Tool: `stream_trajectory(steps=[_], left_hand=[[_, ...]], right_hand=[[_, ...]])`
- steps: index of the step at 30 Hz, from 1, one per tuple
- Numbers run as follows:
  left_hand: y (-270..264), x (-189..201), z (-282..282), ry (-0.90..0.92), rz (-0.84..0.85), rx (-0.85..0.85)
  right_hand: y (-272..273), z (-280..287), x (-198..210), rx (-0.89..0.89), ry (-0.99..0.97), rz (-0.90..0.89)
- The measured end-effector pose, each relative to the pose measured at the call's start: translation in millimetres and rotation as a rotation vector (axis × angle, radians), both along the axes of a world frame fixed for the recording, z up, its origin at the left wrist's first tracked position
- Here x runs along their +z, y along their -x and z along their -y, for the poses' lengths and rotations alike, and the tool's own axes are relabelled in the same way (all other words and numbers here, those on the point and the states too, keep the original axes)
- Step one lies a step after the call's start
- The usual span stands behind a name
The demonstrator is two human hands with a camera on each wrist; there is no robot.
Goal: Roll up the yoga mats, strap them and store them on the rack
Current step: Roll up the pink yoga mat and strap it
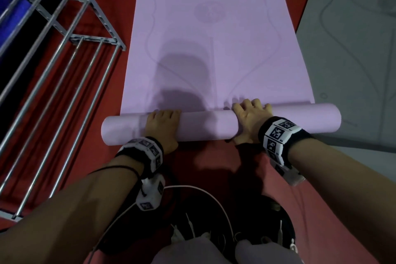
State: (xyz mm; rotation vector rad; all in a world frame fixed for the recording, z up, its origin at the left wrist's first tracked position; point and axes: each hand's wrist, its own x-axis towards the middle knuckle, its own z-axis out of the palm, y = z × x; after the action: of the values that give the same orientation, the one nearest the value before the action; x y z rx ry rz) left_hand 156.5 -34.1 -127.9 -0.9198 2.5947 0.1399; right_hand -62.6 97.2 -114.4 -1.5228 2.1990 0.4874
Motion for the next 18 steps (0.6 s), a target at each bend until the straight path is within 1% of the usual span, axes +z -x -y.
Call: stream_trajectory(steps=[4,7,11,13,14,17,18], left_hand=[[12,9,17,-0.021,0.118,-0.059],[14,12,24,-0.09,0.192,-0.096],[13,14,25,-0.298,0.248,-0.029],[13,15,24,-0.35,0.263,0.005],[14,16,24,-0.366,0.265,0.025],[17,19,27,-0.43,0.256,0.08],[18,19,28,-0.452,0.254,0.089]], right_hand=[[1,5,1,-0.025,-0.006,0.009],[6,4,7,-0.096,-0.032,0.092],[7,2,14,-0.198,-0.183,0.204],[5,1,16,-0.189,-0.215,0.211],[2,0,18,-0.162,-0.207,0.182],[-17,-9,19,-0.001,-0.091,-0.09],[-24,-12,17,0.011,-0.044,-0.132]])
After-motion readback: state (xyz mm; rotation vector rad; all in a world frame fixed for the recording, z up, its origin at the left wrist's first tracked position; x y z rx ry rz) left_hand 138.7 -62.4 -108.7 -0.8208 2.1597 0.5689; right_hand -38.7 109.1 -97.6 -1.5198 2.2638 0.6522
